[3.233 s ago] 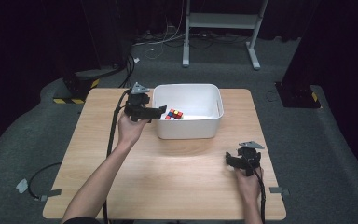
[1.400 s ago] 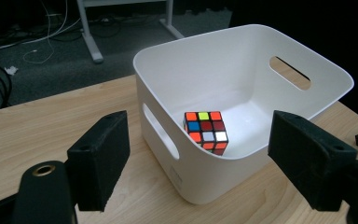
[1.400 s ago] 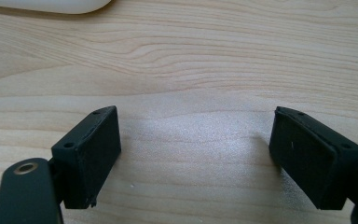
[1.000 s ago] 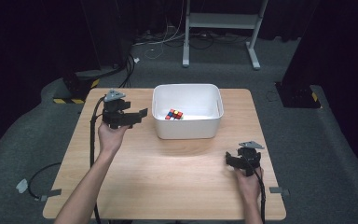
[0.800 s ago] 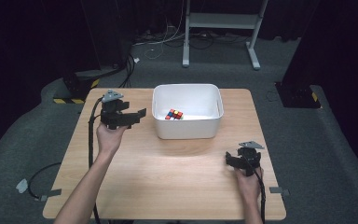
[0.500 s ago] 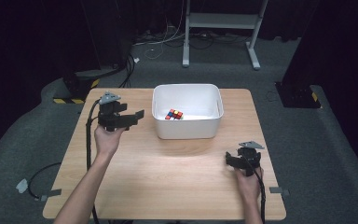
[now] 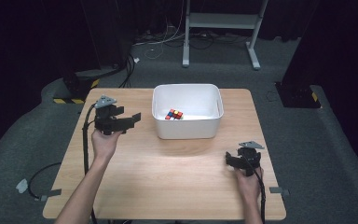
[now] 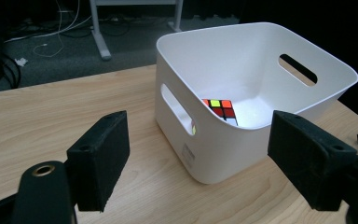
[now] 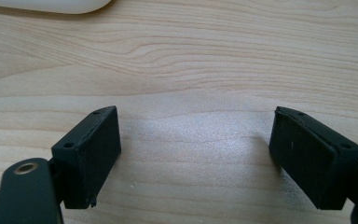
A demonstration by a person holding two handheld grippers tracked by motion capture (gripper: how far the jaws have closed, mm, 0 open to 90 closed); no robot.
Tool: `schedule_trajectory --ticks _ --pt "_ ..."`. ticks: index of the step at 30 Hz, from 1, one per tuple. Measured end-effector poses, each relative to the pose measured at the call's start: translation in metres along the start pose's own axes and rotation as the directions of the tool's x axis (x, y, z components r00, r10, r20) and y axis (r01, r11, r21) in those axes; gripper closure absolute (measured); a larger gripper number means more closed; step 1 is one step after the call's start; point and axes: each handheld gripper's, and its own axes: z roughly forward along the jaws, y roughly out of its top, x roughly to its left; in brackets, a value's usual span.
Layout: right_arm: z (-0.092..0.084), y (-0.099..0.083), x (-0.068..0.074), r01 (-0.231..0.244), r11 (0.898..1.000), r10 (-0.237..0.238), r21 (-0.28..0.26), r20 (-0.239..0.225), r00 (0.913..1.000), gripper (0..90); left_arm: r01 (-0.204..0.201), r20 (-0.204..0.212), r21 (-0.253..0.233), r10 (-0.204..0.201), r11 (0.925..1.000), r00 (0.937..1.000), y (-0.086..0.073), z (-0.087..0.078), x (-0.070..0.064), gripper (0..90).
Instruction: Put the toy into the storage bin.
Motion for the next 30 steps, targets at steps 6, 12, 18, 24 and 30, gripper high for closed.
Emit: schedule_trajectory --ticks 6,12,18,24,30 --pt "0.000 0.000 0.000 0.000 1.000 0.000 0.000 0.000 1.0000 16.3 0.012 -0.010 -0.008 -0.012 0.9999 0.9999 -0.005 -0.004 0.003 21.1" --pt "0.000 0.000 0.000 0.000 1.000 0.000 0.000 0.000 1.0000 16.3 0.004 -0.037 -0.004 -0.005 1.0000 0.9993 -0.011 -0.007 0.005 21.1" --pt "0.000 0.000 0.000 0.000 1.000 0.000 0.000 0.000 1.0000 16.3 0.000 -0.052 -0.001 0.000 1.0000 0.9986 -0.016 -0.006 0.006 21.1" --pt "0.000 0.000 0.000 0.000 1.000 0.000 0.000 0.000 1.0000 16.3 -0.006 -0.057 -0.002 0.005 1.0000 0.9984 -0.018 -0.006 0.005 21.1" --pt "0.000 0.000 0.000 0.000 1.000 0.000 0.000 0.000 1.0000 16.3 -0.002 -0.058 -0.005 0.002 1.0000 0.9983 -0.026 -0.005 0.005 21.1"
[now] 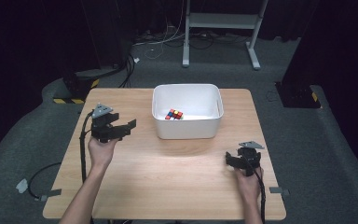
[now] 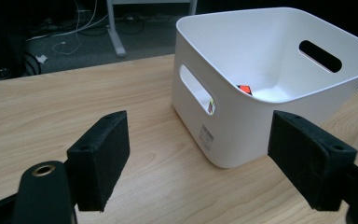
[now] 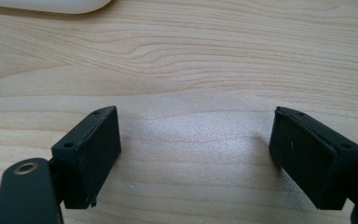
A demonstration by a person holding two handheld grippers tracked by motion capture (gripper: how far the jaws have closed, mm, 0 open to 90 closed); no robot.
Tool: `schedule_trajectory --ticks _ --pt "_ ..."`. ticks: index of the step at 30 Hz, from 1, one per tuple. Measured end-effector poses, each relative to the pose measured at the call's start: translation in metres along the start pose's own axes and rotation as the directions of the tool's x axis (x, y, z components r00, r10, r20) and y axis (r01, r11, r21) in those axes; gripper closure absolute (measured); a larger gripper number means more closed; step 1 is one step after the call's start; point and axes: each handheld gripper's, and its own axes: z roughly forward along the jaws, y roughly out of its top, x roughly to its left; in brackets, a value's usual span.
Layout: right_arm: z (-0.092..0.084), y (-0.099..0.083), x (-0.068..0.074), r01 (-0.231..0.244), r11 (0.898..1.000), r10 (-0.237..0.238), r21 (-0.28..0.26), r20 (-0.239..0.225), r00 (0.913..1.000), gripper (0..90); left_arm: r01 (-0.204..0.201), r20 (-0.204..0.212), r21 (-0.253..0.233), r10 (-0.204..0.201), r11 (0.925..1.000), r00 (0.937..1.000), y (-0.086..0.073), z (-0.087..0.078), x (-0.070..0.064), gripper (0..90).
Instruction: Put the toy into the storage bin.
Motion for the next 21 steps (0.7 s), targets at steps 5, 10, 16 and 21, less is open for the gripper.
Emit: schedule_trajectory --ticks 5,10,16,21 --pt "0.000 0.000 0.000 0.000 1.000 0.000 0.000 0.000 1.0000 16.3 -0.003 -0.004 0.002 0.003 1.0000 1.0000 -0.005 0.000 -0.001 21.0" --pt "0.000 0.000 0.000 0.000 1.000 0.000 0.000 0.000 1.0000 16.3 -0.005 -0.013 -0.005 0.005 1.0000 0.9999 -0.008 -0.003 -0.002 21.1" --pt "0.000 0.000 0.000 0.000 1.000 0.000 0.000 0.000 1.0000 16.3 0.001 -0.019 0.003 0.000 1.0000 0.9998 -0.015 -0.001 -0.001 21.1" --pt "0.000 0.000 0.000 0.000 1.000 0.000 0.000 -0.001 1.0000 16.3 0.004 -0.026 0.013 -0.004 0.9999 0.9996 -0.023 0.000 -0.002 21.1"
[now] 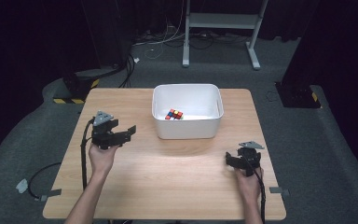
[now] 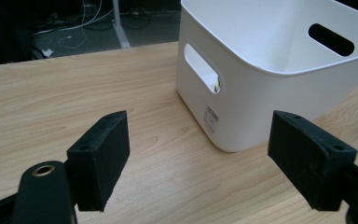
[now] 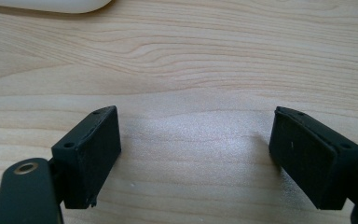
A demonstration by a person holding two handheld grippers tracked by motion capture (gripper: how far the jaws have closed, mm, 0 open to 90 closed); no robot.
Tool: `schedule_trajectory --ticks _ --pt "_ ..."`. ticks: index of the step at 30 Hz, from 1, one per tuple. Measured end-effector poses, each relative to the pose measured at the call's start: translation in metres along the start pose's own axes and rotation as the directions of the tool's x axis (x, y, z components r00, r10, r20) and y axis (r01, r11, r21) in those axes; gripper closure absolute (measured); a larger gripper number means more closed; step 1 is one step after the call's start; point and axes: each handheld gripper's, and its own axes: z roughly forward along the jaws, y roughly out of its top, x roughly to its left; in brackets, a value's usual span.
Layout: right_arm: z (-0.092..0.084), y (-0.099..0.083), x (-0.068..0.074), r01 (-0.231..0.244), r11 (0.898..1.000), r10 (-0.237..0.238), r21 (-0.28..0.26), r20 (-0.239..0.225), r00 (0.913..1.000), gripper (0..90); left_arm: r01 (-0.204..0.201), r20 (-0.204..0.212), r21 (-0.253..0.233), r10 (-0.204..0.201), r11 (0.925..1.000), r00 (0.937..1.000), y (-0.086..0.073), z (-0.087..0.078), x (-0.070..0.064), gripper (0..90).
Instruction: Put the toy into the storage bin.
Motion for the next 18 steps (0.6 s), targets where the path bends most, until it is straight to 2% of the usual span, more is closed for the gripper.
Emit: schedule_trajectory --ticks 18 --pt "0.000 0.000 0.000 0.001 1.000 -0.001 0.000 -0.001 1.0000 16.3 0.030 -0.018 0.014 -0.030 0.9994 0.9994 -0.017 0.000 0.005 21.2"
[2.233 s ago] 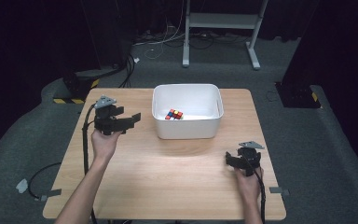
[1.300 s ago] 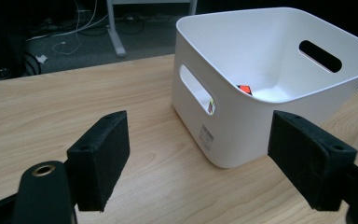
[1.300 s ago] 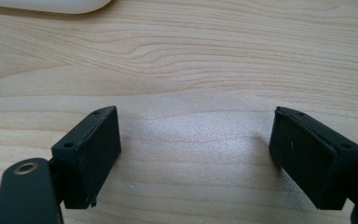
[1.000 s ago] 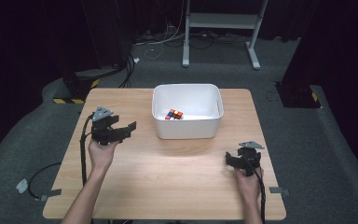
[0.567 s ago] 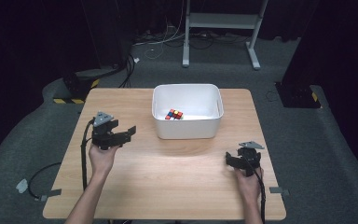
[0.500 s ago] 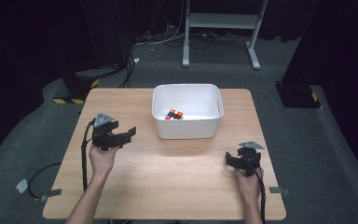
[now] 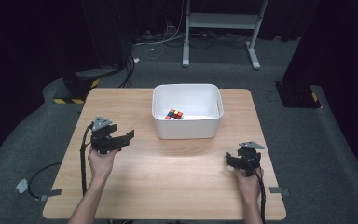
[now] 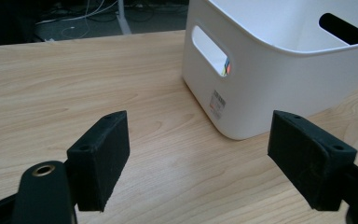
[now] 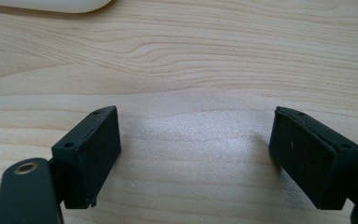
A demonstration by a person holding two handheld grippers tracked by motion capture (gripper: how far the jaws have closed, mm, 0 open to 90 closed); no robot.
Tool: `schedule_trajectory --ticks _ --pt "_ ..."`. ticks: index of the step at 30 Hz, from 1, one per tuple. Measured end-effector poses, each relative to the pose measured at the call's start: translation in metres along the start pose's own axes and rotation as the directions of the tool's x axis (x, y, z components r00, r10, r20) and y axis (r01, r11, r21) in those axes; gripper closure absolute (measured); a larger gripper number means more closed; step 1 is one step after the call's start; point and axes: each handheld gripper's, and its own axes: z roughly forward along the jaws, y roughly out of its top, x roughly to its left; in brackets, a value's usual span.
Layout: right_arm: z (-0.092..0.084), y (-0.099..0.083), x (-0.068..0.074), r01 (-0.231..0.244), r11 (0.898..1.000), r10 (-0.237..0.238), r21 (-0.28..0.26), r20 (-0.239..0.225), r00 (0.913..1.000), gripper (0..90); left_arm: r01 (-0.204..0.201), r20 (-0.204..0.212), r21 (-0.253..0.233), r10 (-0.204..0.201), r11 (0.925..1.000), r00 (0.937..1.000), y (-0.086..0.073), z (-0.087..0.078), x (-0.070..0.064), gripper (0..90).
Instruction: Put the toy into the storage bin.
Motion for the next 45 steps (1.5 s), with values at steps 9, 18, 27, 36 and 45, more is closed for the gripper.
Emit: schedule_trajectory --ticks 9,18,27,36,45 --pt "0.000 0.000 0.000 0.000 1.000 0.000 0.000 0.000 1.0000 16.3 0.002 0.000 0.016 -0.002 0.9999 1.0000 -0.006 0.003 0.000 21.2" --pt "0.000 0.000 0.000 0.000 1.000 0.000 0.000 0.000 1.0000 16.4 -0.012 0.000 0.039 0.012 0.9992 0.9999 -0.009 0.008 -0.002 21.3" --pt "0.000 0.000 0.000 0.000 1.000 0.000 0.000 0.000 1.0000 16.3 -0.018 -0.006 0.060 0.018 0.9981 0.9998 -0.015 0.014 -0.005 21.5" --pt "0.000 0.000 0.000 0.000 1.000 0.000 0.000 0.000 1.0000 16.3 -0.017 -0.010 0.067 0.018 0.9976 0.9998 -0.017 0.018 -0.005 21.7" --pt "0.000 0.000 0.000 0.000 1.000 0.000 0.000 0.000 1.0000 16.3 -0.022 -0.016 0.075 0.024 0.9969 0.9996 -0.018 0.024 -0.008 22.1"
